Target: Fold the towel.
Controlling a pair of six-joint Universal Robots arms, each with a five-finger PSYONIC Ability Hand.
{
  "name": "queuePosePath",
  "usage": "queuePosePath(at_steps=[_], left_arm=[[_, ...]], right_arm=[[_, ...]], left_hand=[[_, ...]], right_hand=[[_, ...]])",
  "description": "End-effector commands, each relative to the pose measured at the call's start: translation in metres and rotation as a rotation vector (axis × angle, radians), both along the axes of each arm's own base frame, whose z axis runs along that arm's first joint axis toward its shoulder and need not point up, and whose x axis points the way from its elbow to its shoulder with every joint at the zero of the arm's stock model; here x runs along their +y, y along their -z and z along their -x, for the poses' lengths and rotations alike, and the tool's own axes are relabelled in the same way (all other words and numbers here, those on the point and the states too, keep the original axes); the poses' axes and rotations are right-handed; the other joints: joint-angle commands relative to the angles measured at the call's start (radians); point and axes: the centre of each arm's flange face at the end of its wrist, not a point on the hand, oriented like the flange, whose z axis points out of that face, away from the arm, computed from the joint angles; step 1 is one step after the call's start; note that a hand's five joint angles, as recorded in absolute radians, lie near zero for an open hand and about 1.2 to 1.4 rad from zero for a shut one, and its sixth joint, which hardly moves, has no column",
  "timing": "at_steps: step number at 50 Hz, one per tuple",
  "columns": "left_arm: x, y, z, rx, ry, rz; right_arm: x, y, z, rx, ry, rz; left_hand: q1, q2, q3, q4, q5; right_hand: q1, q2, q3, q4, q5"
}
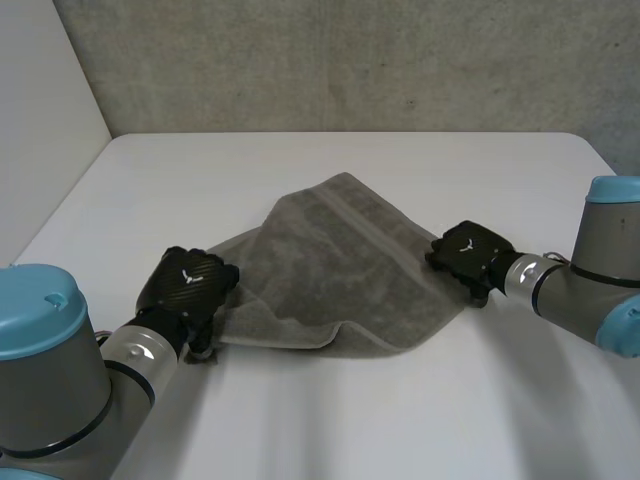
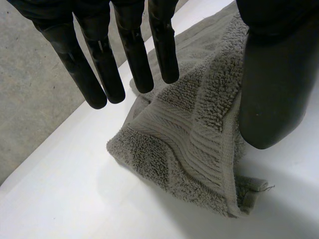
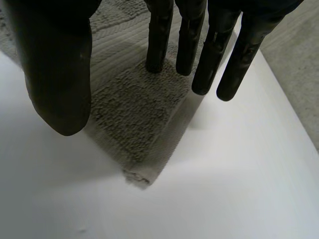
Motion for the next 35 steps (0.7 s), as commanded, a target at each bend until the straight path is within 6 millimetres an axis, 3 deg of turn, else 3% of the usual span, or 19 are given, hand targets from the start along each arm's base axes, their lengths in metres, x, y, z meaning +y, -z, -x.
queuePosePath(at_steps=[1,18,28,35], left_arm=[[0.0,0.001,0.0,-0.001,0.0,-0.002],[0.0,0.001,0.0,0.001,0.001,0.002],[0.001,0.001,0.0,0.001,0.004,0.0],[0.001,0.001,0.0,0.001,0.004,0.0]], right_arm=[[-0.004,0.002,-0.003,-0.023,0.006,0.031],[-0.008,0.006,-0.002,-0.028,0.019,0.034],[-0.01,0.0,0.001,-0.029,0.027,0.041],[-0.008,-0.01,0.002,-0.037,0.029,0.051]], left_hand=[[-0.071,-0.072,-0.072,-0.07,-0.249],[-0.071,-0.072,-0.072,-0.07,-0.249],[-0.071,-0.072,-0.072,-0.07,-0.249],[-0.071,-0.072,-0.072,-0.07,-0.249]], right_hand=[[0.067,0.072,0.07,0.07,0.064],[0.056,0.06,0.059,0.058,0.052],[-0.126,-0.122,-0.123,-0.124,-0.129],[-0.129,-0.125,-0.126,-0.127,-0.133]])
